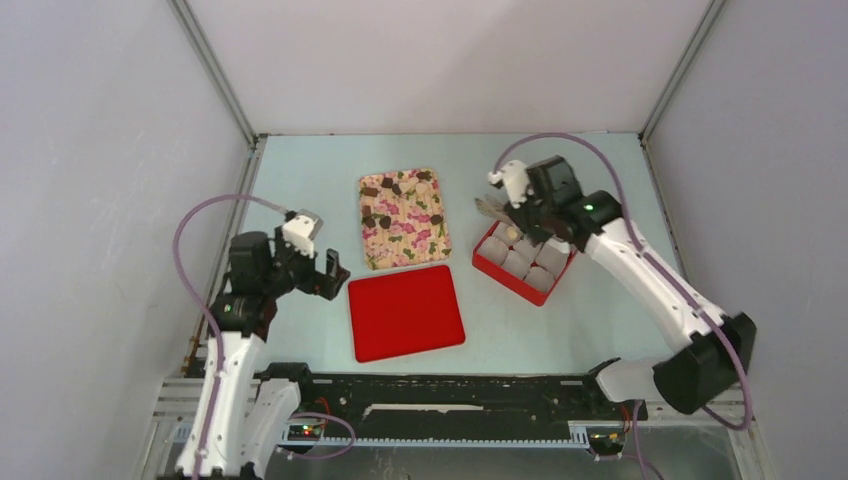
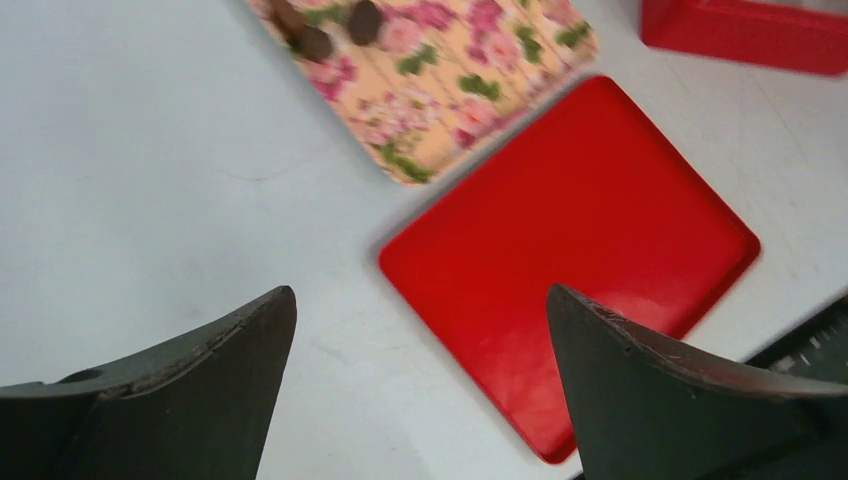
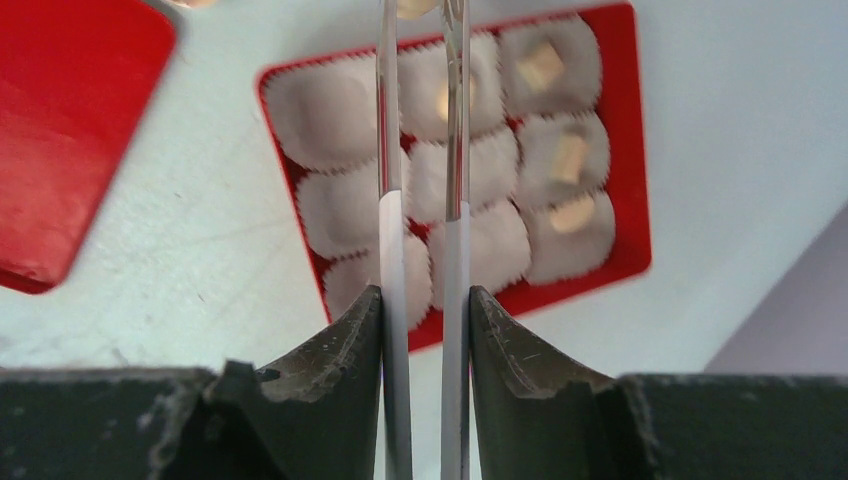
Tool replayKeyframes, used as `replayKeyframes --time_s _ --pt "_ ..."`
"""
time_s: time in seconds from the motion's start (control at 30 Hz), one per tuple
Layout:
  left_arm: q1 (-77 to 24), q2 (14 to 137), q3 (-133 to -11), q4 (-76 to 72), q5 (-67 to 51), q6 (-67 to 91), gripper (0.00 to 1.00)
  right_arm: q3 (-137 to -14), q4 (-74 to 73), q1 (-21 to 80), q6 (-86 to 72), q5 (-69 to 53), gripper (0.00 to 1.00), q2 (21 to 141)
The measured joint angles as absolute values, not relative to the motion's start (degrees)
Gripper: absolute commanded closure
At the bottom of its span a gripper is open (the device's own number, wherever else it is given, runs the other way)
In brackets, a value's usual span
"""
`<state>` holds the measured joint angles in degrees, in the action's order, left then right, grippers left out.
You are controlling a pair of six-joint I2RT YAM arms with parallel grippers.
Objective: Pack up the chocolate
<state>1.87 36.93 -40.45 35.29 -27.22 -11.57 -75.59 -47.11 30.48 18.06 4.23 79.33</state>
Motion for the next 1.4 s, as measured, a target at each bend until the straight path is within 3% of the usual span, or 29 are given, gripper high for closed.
replayKeyframes --time_s 0.23,0.6,1.4 --pt "-12.75 49.32 -44.99 38.57 -27.77 -14.26 0.02 -69.25 -50.50 18.85 18.55 2.26 0.79 66.39" --pt "-14.24 52.38 -46.15 39.81 -27.62 -15.07 0.02 -60.75 -54.15 6.68 19.99 -3.38 0.77 60.51" --pt "-14.24 50.83 -46.15 40.01 -25.65 -15.11 0.02 -55.66 -46.37 6.20 19.92 -8.32 0.72 66.57"
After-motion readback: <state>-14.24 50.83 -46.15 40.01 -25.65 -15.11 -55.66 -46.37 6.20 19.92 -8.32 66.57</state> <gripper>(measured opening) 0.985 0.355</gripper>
